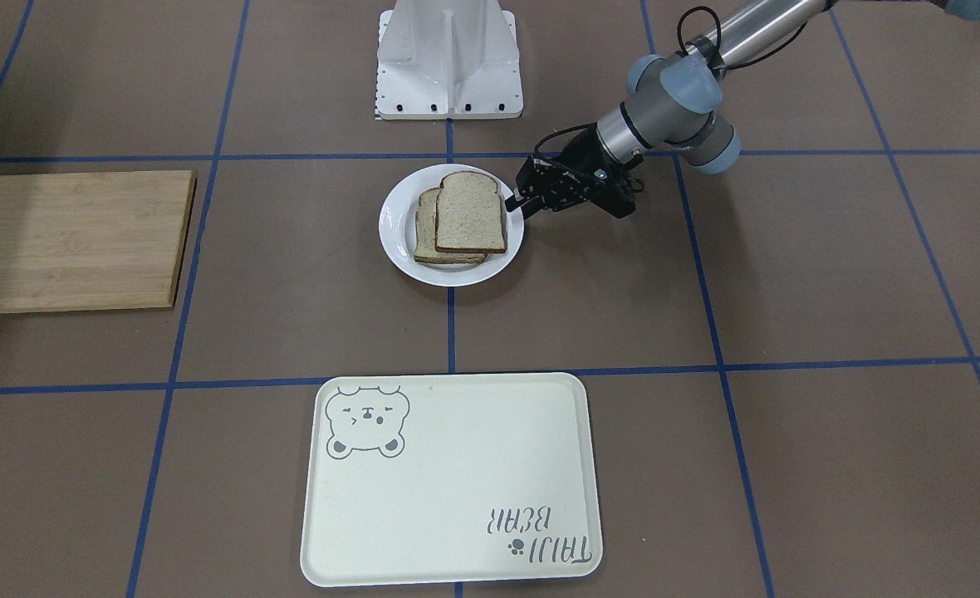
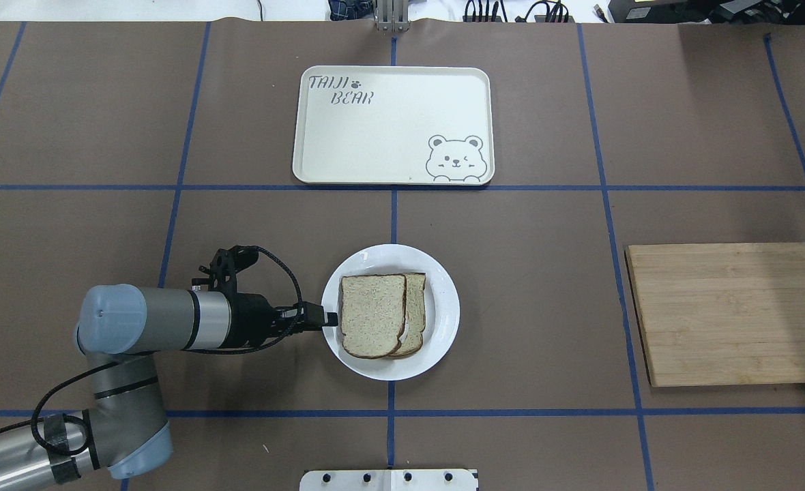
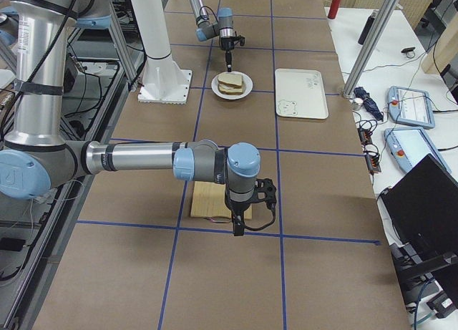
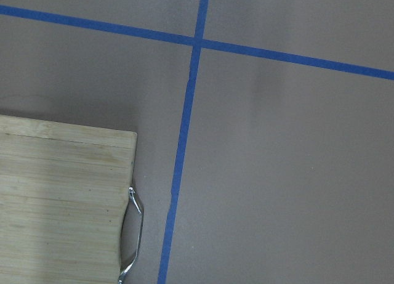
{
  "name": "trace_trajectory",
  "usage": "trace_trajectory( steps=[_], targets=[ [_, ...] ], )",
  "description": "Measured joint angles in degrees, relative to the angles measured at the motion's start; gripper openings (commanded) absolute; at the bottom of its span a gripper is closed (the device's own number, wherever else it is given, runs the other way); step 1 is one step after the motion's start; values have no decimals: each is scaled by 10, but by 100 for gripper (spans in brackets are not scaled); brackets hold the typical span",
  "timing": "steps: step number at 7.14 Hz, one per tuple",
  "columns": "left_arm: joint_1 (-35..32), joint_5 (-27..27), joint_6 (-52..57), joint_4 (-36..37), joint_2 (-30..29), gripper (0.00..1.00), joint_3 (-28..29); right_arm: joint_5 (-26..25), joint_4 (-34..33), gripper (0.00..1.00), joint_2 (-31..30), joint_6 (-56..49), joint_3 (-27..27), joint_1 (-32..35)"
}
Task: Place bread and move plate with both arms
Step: 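Move the left gripper to the plate rim and grip it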
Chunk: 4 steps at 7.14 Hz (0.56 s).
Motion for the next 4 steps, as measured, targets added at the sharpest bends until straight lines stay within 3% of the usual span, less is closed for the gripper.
trace_trajectory(
  steps=[1, 4],
  targets=[
    [8, 9, -7, -14, -4, 22, 10, 0, 0, 100, 1, 0, 0, 0],
    [16, 16, -12, -40, -10, 5, 27, 0, 0, 100, 3, 1, -1, 0]
  ],
)
